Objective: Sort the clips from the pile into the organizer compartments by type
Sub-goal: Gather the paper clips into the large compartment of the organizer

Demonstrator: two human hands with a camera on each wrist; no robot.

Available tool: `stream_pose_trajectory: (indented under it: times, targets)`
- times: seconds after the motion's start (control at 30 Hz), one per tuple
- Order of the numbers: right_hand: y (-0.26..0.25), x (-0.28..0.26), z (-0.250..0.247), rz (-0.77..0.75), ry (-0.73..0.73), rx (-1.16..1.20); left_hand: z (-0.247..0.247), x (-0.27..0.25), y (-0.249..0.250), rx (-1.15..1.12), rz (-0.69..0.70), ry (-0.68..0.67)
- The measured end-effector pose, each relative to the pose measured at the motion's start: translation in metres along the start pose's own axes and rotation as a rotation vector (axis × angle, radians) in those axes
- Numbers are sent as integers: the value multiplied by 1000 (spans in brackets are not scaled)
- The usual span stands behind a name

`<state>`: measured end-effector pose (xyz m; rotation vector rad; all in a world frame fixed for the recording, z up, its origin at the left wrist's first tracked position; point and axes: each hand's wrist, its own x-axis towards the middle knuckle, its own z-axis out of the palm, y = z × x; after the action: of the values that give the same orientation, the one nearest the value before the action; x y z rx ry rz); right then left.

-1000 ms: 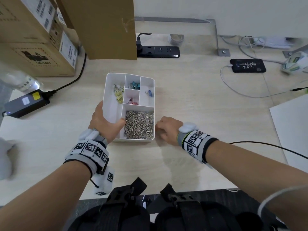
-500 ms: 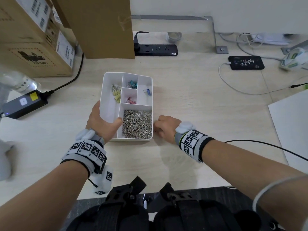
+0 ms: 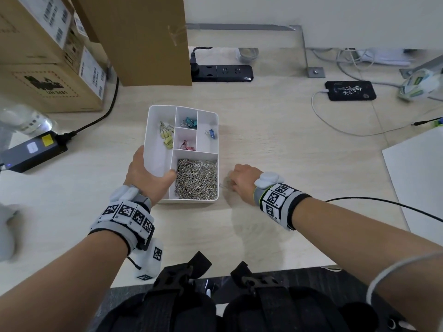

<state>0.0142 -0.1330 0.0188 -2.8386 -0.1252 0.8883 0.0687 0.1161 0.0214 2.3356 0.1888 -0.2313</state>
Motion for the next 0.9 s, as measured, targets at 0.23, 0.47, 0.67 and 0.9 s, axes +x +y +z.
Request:
stream_pose_trajectory:
  times: [0.23, 0.47, 0.67, 0.9]
  targets:
    - [27, -7, -10, 169, 60, 19, 6, 2, -4, 32, 6, 12]
    - [-2, -5, 2, 47, 136, 130, 11, 2, -5, 31, 19, 34]
    - [-22, 5, 3, 82, 113, 83, 10, 3, -4, 43, 15, 27]
    - [12, 2, -2, 133, 101, 166, 12, 4, -4, 54, 33, 33]
